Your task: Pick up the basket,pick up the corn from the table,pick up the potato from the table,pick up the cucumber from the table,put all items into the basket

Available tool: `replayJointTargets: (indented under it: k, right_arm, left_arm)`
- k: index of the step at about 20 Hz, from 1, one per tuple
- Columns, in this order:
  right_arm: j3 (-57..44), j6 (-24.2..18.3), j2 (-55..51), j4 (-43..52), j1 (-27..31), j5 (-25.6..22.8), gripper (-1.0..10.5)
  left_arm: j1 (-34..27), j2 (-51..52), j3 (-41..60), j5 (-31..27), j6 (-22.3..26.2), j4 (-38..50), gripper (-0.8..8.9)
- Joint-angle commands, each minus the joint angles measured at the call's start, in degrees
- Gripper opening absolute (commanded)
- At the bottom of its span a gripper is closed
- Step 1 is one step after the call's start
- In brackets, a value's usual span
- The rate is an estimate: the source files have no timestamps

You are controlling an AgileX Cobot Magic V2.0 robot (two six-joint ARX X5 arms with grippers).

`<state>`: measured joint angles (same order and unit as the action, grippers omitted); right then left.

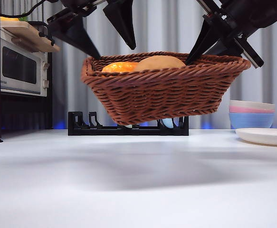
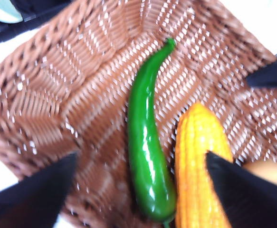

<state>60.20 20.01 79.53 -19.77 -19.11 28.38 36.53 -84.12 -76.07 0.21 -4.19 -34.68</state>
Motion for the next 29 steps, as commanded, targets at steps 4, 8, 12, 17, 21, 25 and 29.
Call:
replayJointTargets:
  k: [4,8,12,17,21,25,29]
  right_arm:
    - [0.3,4.0,1.8,2.9,-0.1,-3.1,-0.2]
    - [0.3,9.4,6.4,6.1,-0.1,-3.1,-0.2]
    - [0.3,13.2,11.8,7.6,-0.2,-3.0,-0.2]
    - [0.3,13.5,16.7,7.3,-0.9,-3.2,-0.2]
    - [0.3,12.9,18.3,5.3,-1.3,-5.7,0.5]
    - [0.3,9.8,17.7,3.0,-1.1,-12.4,4.8]
    - [0.3,5.0,10.5,2.5,-0.7,-12.3,5.0]
  left_arm:
    - [0.3,4.5,-1.7,0.0,-0.5,-3.3,4.85]
    - [0.3,8.6,-3.2,0.1,-0.5,-3.6,4.85]
    - [0.3,12.3,-4.2,-0.1,-0.3,-3.6,4.85]
    - [0.0,14.9,-4.7,-0.3,0.2,-3.9,4.85]
    - [0.1,15.3,-4.7,-2.5,1.5,-4.5,4.71]
    - [0.0,15.3,-4.7,-4.1,3.1,-4.8,4.71]
    - [-0.6,15.3,-4.7,-7.3,6.4,-7.0,4.38]
